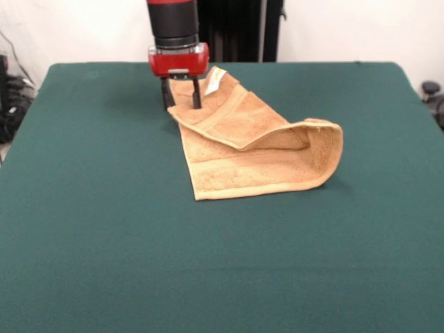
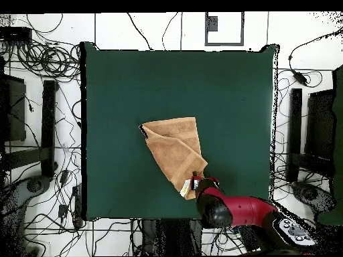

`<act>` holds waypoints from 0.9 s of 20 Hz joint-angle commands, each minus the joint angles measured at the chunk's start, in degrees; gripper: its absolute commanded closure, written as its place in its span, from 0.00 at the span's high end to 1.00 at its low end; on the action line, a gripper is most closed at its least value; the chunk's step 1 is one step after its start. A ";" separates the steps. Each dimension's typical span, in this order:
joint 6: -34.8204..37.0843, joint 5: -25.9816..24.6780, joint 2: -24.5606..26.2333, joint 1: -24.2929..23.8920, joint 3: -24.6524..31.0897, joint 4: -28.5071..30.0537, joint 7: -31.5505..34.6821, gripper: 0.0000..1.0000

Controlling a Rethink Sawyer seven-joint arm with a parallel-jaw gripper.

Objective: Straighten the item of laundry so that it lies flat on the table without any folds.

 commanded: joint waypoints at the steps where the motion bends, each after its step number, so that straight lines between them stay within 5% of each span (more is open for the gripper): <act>1: 7.08 -0.46 2.76 2.72 5.33 -8.43 0.63 1.00; 18: 14.99 1.06 -4.46 2.71 7.73 -6.27 -0.04 1.00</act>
